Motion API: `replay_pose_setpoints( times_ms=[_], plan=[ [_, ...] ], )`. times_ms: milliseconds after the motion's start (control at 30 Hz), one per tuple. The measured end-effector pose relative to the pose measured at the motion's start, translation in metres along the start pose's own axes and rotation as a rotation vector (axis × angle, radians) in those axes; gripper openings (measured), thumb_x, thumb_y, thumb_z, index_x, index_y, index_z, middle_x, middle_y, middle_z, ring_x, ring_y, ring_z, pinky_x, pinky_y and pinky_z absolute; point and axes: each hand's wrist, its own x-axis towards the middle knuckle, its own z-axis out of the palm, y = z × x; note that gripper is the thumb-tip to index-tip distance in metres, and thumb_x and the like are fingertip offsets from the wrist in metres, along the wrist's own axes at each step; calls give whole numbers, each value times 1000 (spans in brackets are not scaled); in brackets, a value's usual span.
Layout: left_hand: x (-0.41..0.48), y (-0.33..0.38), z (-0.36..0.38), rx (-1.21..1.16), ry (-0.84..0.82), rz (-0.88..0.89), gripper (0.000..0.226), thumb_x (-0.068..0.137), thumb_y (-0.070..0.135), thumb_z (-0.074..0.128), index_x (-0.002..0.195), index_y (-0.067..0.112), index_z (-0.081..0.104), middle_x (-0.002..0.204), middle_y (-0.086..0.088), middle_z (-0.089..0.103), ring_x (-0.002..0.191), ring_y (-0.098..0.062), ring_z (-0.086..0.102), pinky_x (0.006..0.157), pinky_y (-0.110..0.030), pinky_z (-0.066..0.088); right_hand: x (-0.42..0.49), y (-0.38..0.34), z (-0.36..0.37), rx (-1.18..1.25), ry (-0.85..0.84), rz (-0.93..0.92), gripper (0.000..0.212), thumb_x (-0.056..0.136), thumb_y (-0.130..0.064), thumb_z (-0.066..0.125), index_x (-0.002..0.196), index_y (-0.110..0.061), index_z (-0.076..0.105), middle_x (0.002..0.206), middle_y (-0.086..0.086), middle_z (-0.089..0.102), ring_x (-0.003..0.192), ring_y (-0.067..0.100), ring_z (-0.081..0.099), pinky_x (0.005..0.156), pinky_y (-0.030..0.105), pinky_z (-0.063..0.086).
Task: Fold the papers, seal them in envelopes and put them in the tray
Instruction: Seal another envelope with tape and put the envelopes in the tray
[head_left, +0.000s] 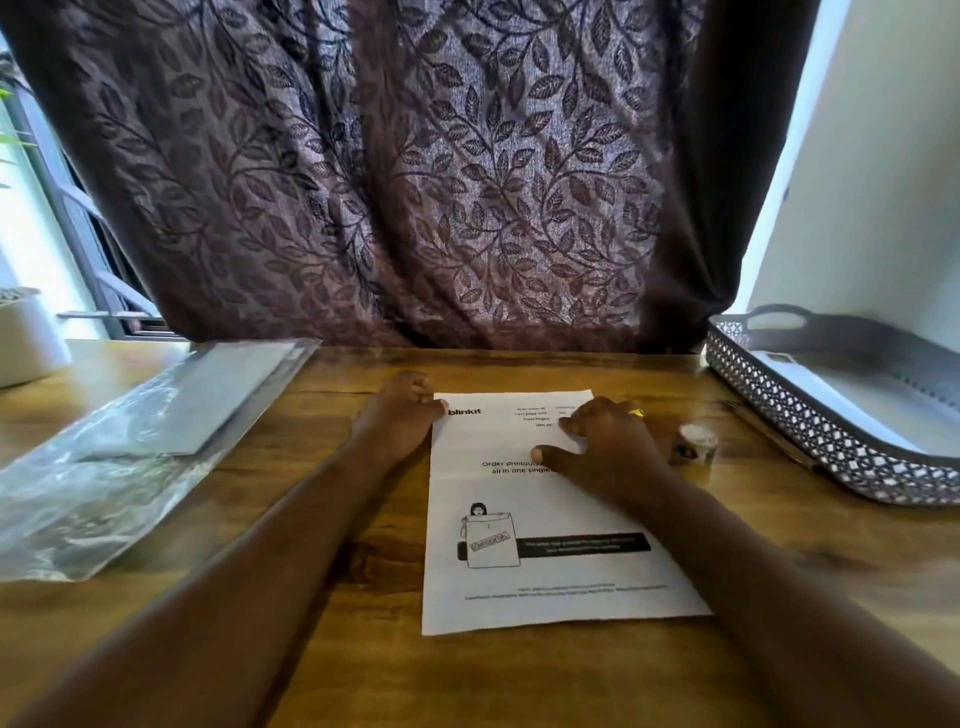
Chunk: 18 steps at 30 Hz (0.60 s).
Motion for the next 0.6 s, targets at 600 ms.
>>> replay_pose_setpoints(
  times_ms=[600],
  plan=[
    [1,-12,-8,-408,63,92,27,93,8,68,117,19,66,104,-8,74,98,-24,72,90,-49,59,-9,1,-10,298,226,103,47,90,-33,72,131,-14,62,133,9,59,120,25,55,93,25,38]
  ],
)
